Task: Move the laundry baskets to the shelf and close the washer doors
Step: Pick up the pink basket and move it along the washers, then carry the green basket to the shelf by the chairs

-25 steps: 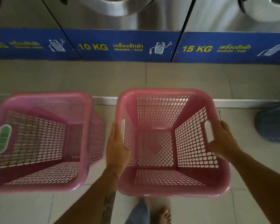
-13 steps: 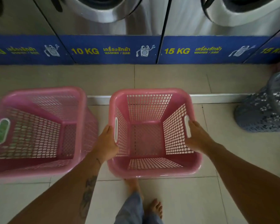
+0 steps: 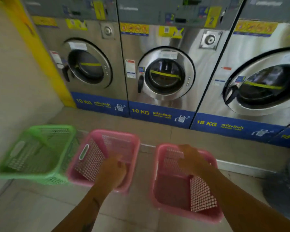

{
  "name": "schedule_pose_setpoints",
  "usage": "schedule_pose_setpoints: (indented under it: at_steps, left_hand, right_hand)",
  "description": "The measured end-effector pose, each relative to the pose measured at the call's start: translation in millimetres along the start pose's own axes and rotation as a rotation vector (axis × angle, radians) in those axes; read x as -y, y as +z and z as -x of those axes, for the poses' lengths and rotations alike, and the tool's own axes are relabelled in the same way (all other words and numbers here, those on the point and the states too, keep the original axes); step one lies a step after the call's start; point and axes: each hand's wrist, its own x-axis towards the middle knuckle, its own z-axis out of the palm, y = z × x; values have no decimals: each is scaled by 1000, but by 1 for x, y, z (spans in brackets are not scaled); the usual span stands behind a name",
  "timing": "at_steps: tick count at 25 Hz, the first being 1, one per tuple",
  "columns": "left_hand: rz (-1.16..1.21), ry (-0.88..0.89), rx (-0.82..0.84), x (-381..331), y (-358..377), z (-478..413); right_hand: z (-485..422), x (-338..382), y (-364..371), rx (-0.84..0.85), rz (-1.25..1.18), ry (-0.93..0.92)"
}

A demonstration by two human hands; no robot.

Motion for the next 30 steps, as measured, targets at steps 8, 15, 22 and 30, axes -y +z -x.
schedule_pose_setpoints:
  at_steps: [8,15,22,30]
  left_hand:
    - [115,-52,-175,147,-154,-26]
    - [67,-200,-134,310,-257,-65]
    - [-76,-275,-50,414,-298,-127]
    - [-271,-334,97,497,-303,-206]
  right_hand:
    - [-46,205,60,-2,73,-74]
    - [-95,366,147,32,52,-143]
    - [-183,459,220,210,122,-230]
    - [-284,506,313,316,165,-84]
